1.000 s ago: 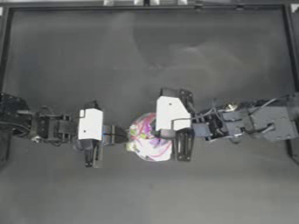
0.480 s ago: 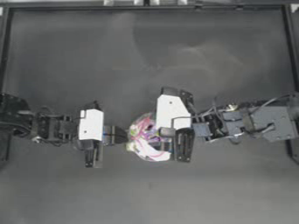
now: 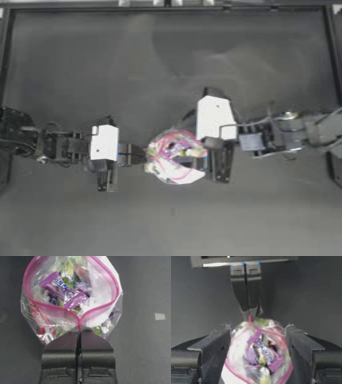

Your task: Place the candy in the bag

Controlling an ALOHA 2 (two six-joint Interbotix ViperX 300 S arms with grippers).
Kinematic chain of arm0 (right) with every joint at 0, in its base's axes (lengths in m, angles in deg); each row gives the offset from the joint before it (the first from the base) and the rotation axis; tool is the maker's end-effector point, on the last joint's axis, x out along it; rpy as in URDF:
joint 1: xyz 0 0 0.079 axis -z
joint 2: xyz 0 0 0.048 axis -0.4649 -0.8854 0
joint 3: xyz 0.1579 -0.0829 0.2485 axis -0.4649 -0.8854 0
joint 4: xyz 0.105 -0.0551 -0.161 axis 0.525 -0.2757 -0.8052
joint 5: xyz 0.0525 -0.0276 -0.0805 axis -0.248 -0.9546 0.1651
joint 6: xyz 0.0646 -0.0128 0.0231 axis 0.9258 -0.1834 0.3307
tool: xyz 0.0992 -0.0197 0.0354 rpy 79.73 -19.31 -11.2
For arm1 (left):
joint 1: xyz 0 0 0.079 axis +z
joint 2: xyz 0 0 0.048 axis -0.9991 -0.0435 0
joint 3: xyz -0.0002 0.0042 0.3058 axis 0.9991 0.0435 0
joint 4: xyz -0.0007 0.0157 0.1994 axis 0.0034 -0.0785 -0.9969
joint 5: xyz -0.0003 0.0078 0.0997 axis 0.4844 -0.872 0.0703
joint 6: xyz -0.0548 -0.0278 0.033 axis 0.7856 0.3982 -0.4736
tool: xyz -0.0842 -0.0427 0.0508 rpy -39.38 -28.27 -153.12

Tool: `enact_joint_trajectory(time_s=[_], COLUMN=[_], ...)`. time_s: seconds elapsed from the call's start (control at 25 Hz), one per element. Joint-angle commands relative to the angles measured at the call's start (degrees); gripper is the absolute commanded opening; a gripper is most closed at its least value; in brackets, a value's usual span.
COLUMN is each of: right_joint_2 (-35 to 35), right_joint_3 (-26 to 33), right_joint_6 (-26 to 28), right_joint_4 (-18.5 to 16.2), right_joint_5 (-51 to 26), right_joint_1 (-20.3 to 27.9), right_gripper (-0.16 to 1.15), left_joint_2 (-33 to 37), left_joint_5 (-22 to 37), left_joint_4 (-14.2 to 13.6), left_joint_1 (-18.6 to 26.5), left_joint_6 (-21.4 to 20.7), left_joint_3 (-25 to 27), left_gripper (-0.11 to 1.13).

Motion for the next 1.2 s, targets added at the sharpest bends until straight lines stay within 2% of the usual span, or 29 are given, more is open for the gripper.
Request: enact_joint_trajectory(time_s=[0.04,0.2,0.48,1.2], right_joint_2=[4.31,6.15,8.17,11.87], right_joint_3=[-0.62,-1.67,-3.69,-5.98], right_joint_6=[0.26,0.35,0.70,0.79], right_joint_4=[-0.62,-0.79,-0.62,0.44], right_joint_5=[0.09,0.09,0.09,0.18], right_joint_1=[-0.18,-0.44,-0.70,-0.79], right_gripper=[0.94,0.94,0.94,0.94], left_joint_2=[2.99,5.45,10.02,15.82], left_joint_5=[-0.35,-0.26,0.70,2.02], left_joint_4=[0.00,0.44,0.44,0.44], left_joint_1=[0.26,0.26,0.26,0.44], left_joint_6=[-0.79,-3.52,-5.10,-5.36], left_joint_3=[0.00,0.35,0.62,2.90], left_gripper=[0.05,0.05,0.05,0.05])
